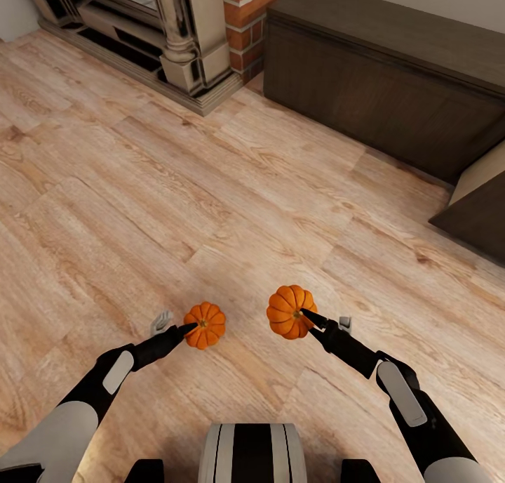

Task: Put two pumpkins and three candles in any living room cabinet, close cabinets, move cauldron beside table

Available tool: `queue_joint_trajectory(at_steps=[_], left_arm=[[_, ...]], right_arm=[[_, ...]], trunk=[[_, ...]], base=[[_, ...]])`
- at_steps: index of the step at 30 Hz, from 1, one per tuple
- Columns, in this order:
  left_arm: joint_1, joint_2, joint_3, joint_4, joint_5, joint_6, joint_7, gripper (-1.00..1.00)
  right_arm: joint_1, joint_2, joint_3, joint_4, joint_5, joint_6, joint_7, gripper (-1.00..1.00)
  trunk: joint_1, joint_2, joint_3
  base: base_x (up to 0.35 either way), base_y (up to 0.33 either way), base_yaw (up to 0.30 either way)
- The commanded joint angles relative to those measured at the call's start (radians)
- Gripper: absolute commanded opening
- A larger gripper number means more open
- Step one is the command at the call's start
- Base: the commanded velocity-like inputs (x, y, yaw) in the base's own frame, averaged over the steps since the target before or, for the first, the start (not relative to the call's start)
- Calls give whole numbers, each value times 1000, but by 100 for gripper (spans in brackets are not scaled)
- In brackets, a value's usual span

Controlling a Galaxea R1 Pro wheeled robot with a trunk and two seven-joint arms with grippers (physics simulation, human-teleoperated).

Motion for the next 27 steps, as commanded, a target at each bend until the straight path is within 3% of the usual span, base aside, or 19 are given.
queue_joint_trajectory(at_steps=[1, 23, 27], left_arm=[[0, 0, 2, 0, 2, 7, -2, -100], [0, 1, 2, -4, 3, 6, -16, -100], [0, 1, 2, -4, 3, 6, -17, -100]], right_arm=[[0, 0, -1, 0, -7, 7, -1, -100], [1, 2, -1, 0, -7, 7, -1, -100], [1, 3, -1, 0, -7, 7, -1, -100]], trunk=[[0, 0, -1], [0, 0, -1], [-2, 1, 15]], base=[[0, 0, 0], [0, 0, 0], [0, 0, 0]])
